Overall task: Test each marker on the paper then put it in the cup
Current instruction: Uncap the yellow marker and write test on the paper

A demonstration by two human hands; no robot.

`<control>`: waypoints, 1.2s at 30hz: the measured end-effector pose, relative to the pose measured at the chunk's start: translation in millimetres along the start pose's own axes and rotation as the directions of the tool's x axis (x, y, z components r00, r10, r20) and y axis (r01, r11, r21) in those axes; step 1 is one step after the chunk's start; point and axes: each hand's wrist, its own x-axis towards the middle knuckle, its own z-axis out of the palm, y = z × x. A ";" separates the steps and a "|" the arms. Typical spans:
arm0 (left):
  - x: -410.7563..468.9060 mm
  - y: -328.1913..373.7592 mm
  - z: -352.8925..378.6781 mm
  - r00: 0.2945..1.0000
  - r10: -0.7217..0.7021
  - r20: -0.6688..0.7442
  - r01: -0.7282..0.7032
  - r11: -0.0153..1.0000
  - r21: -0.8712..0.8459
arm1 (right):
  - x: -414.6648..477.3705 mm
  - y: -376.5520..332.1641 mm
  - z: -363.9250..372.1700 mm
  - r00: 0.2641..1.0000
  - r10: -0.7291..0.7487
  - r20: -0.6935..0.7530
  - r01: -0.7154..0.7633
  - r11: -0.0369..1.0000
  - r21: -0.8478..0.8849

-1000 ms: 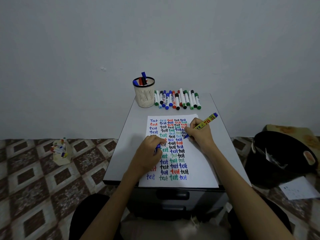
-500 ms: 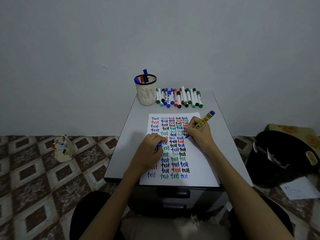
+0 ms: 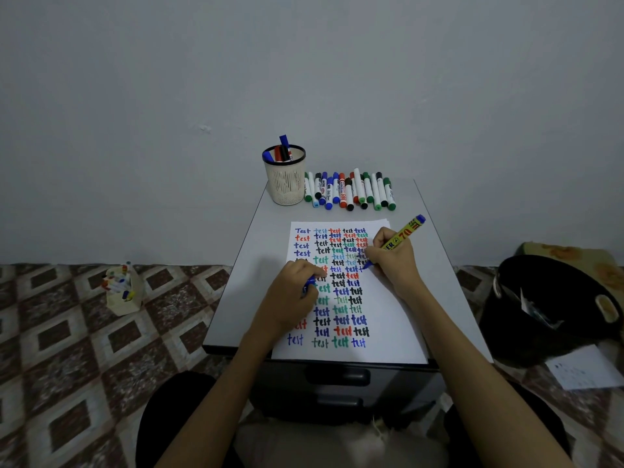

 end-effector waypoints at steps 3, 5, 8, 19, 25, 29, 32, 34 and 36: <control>0.3 0.6 -0.2 1.000 0.001 -0.002 -0.001 1.000 -0.007 | -1.2 -1.4 0.5 1.000 -0.019 -0.009 0.019 1.000 -0.008; 0.5 1.2 -0.6 1.000 0.003 -0.003 -0.003 1.000 -0.002 | -2.2 -2.5 1.4 0.999 -0.043 -0.003 0.043 0.999 -0.017; 0.2 1.7 -0.8 1.000 0.008 -0.007 -0.008 1.000 -0.002 | -3.9 -3.3 1.2 0.998 -0.063 -0.002 0.063 0.998 -0.028; 0.3 2.1 -1.2 1.000 0.001 -0.006 -0.001 1.000 -0.013 | -1.1 -0.3 -1.0 0.996 -0.055 -0.067 0.052 0.997 -0.052; 0.9 0.8 -0.9 1.000 -0.008 0.001 0.008 1.000 -0.007 | -0.9 -2.1 1.4 0.998 -0.047 -0.038 0.045 0.997 -0.069; 1.7 0.5 -0.5 1.000 -0.016 0.011 0.016 1.000 -0.008 | -2.4 -4.1 -0.1 0.998 -0.038 -0.053 0.036 0.998 -0.048; 1.2 0.3 -0.4 1.000 -0.009 0.007 0.009 1.000 -0.007 | -1.6 -2.4 -1.1 0.993 -0.034 -0.113 0.029 0.999 -0.044; 1.6 0.0 -0.3 1.000 -0.003 0.001 0.003 1.000 -0.004 | -1.6 -2.3 0.6 0.994 -0.036 -0.099 0.029 0.997 -0.074; 1.7 0.3 -0.5 1.000 -0.004 0.000 0.004 1.000 -0.003 | -1.4 -3.0 1.7 0.994 -0.045 -0.102 0.036 0.995 -0.088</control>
